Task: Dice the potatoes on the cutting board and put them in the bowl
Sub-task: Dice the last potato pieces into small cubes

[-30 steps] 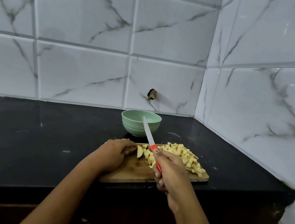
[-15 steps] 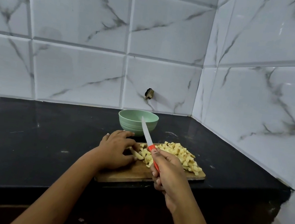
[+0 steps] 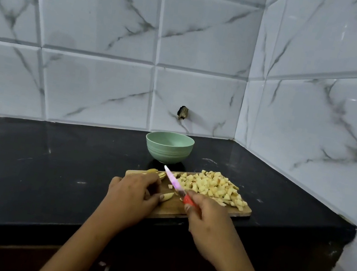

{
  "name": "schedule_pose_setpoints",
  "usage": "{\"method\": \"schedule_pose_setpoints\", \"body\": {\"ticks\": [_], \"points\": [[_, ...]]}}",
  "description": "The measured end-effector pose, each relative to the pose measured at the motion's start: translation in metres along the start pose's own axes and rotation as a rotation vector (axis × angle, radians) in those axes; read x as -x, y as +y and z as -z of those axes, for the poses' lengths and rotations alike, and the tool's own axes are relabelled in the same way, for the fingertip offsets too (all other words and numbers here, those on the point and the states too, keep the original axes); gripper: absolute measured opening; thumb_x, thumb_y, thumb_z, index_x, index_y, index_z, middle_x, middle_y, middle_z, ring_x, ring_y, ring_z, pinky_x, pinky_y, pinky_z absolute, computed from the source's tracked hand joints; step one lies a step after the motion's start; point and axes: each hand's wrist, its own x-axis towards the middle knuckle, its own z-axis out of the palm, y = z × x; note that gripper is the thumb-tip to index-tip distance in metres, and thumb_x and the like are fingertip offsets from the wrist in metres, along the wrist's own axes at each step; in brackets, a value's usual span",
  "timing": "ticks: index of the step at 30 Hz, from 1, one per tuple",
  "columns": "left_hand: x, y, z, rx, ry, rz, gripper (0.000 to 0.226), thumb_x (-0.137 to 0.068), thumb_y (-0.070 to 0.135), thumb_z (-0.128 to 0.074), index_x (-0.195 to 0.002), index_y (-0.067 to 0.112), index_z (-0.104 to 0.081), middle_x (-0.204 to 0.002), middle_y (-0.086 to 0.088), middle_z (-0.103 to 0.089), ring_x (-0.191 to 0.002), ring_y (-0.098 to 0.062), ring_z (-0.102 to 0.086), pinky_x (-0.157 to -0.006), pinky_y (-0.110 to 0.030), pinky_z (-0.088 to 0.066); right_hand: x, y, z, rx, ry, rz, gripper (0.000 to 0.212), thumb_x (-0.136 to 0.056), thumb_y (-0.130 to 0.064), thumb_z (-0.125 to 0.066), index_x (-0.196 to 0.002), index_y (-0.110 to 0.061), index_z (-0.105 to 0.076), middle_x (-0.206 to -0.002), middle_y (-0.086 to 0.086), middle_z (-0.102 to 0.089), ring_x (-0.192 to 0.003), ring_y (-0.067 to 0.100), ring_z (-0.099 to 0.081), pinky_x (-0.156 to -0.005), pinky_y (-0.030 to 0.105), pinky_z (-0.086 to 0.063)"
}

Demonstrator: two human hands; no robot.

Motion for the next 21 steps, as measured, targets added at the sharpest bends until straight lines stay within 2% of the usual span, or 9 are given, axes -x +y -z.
{"method": "schedule_pose_setpoints", "body": {"ticks": [2, 4, 8, 10, 13, 17, 21], "points": [[0.003, 0.004, -0.002, 0.044, 0.032, 0.02, 0.002, -0.09, 0.047, -0.054, -0.091, 0.045, -0.055, -0.079, 0.024, -0.05, -0.079, 0.003, -0.048, -0.077, -0.029, -0.038, 0.012, -0.003, -0.002, 0.167, 0.024, 0.038, 0.041, -0.102, -0.03, -0.039, -0.142, -0.039, -0.039, -0.097, -0.014, -0.055, -0.077, -0.001, -0.052, -0.065, 0.016, -0.043], [0.005, 0.006, -0.004, 0.081, 0.047, 0.05, 0.013, -0.089, 0.047, -0.056, -0.099, 0.044, -0.064, -0.08, 0.024, -0.052, -0.076, 0.003, -0.049, -0.082, -0.03, -0.046, 0.022, -0.008, -0.003, 0.299, 0.055, 0.055, 0.042, -0.102, -0.029, -0.036, -0.143, -0.04, -0.035, -0.101, -0.011, -0.059, -0.086, 0.005, -0.059, -0.068, 0.021, -0.047], [0.008, 0.008, -0.012, 0.111, 0.138, 0.088, 0.015, -0.087, 0.047, -0.059, -0.094, 0.038, -0.069, -0.085, 0.02, -0.054, -0.08, -0.001, -0.052, -0.079, -0.03, -0.048, 0.025, -0.015, -0.005, 0.473, -0.007, 0.025, 0.055, -0.102, -0.018, -0.035, -0.15, -0.036, -0.017, -0.121, -0.001, -0.056, -0.101, 0.016, -0.058, -0.069, 0.026, -0.04], [0.01, 0.009, -0.015, 0.109, 0.168, 0.09, 0.013, -0.086, 0.046, -0.06, -0.09, 0.037, -0.068, -0.088, 0.019, -0.055, -0.083, -0.002, -0.053, -0.08, -0.031, -0.048, 0.025, -0.019, -0.006, 0.531, -0.075, 0.01, 0.059, -0.1, -0.012, -0.038, -0.151, -0.031, -0.016, -0.123, 0.004, -0.055, -0.103, 0.019, -0.058, -0.072, 0.029, -0.043], [0.01, 0.01, -0.015, 0.145, 0.178, 0.098, 0.012, -0.085, 0.044, -0.063, -0.089, 0.035, -0.07, -0.087, 0.018, -0.058, -0.082, -0.002, -0.053, -0.079, -0.032, -0.049, 0.021, -0.021, -0.007, 0.593, -0.096, 0.008, 0.063, -0.097, -0.006, -0.04, -0.151, -0.028, -0.017, -0.119, 0.004, -0.059, -0.102, 0.02, -0.059, -0.075, 0.031, -0.047], [0.011, 0.011, -0.014, 0.187, 0.177, 0.101, 0.013, -0.085, 0.042, -0.065, -0.089, 0.033, -0.073, -0.084, 0.016, -0.063, -0.076, -0.002, -0.056, -0.074, -0.032, -0.051, 0.013, -0.018, -0.006, 0.612, -0.036, 0.017, 0.066, -0.096, -0.004, -0.041, -0.153, -0.029, -0.015, -0.114, 0.003, -0.06, -0.1, 0.02, -0.058, -0.071, 0.03, -0.045], [0.012, 0.012, -0.016, 0.193, 0.187, 0.12, 0.012, -0.086, 0.038, -0.064, -0.093, 0.032, -0.072, -0.089, 0.014, -0.063, -0.079, -0.004, -0.057, -0.076, -0.034, -0.052, 0.025, -0.017, -0.004, 0.556, 0.009, 0.084, 0.061, -0.1, -0.012, -0.039, -0.152, -0.033, -0.014, -0.107, -0.003, -0.06, -0.084, 0.013, -0.056, -0.054, 0.02, -0.036]]}}
